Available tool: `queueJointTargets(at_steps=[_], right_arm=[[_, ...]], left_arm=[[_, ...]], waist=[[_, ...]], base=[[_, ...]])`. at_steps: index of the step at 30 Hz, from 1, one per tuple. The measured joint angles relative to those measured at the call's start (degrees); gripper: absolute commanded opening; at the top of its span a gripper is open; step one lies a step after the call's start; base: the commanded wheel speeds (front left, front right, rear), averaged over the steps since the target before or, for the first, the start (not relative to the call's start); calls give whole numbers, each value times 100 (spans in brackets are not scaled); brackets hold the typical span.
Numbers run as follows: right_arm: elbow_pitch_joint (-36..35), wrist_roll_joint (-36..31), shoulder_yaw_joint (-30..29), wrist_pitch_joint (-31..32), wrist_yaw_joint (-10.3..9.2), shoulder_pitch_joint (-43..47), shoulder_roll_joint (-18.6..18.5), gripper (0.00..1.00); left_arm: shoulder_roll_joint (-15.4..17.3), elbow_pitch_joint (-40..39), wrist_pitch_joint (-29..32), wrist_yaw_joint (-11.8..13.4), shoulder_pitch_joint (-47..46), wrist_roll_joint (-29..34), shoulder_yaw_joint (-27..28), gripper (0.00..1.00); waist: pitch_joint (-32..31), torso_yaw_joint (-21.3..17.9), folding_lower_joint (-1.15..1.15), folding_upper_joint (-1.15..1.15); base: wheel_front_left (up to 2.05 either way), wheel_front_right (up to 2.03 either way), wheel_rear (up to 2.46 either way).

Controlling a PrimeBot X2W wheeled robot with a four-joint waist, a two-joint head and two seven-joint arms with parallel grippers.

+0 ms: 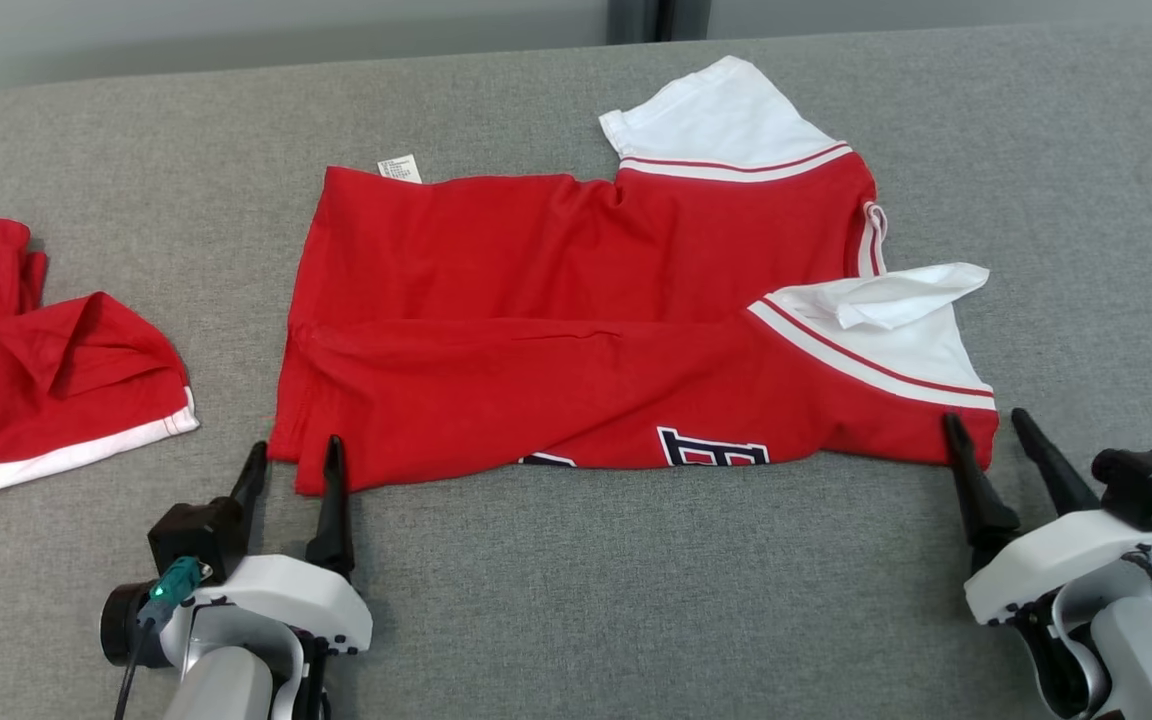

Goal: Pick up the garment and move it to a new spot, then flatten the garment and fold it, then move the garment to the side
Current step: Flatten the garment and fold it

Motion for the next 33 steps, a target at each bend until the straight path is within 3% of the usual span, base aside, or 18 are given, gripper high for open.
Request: queueJointTargets(at_steps=[7,8,9,10,11,15,16,17,26,33], right_arm=[[313,86,252,-11,0,-215,59,100],[371,119,308,-19,0,-263,60,95],[426,153,371,-24,0,-307,57,54],[493,182,430,-26,0,-358,47,24],[541,219,488,-34,0,-397,33,0],[662,411,704,-42,2,-498,10,0],[673,458,734,-42,2,-507,-1,0],[680,493,758,-42,2,-520,-25,0],[736,678,701,-24,16,-464,-64,0],[917,750,642,-15,15,58,-19,0]], left_arm=[[-1,336,-1,63,-239,0,-65,100],[0,387,-1,63,-266,-1,-74,100],[0,467,-5,63,-300,0,-90,100],[-1,561,-10,62,-350,-4,-94,100],[-2,626,-16,63,-384,-34,-93,100],[-11,831,-32,58,-534,-67,-86,100],[-9,871,-35,32,-567,-67,-89,84],[-2,914,-35,-3,-593,-68,-96,0],[9,1157,-41,-219,-594,-304,-159,0],[-13,1170,-18,-294,231,-316,-74,0]], waist=[[104,14,0,0],[116,18,0,0],[127,23,0,0],[136,27,0,0],[144,32,0,0],[169,47,0,0],[169,47,0,0],[170,46,0,0],[-9,38,0,0],[-690,34,0,0]], base=[[0,0,0],[0,0,0],[0,0,0],[0,0,0],[0,0,0],[0,0,0],[0,0,0],[0,0,0],[0,0,0],[0,0,0]])
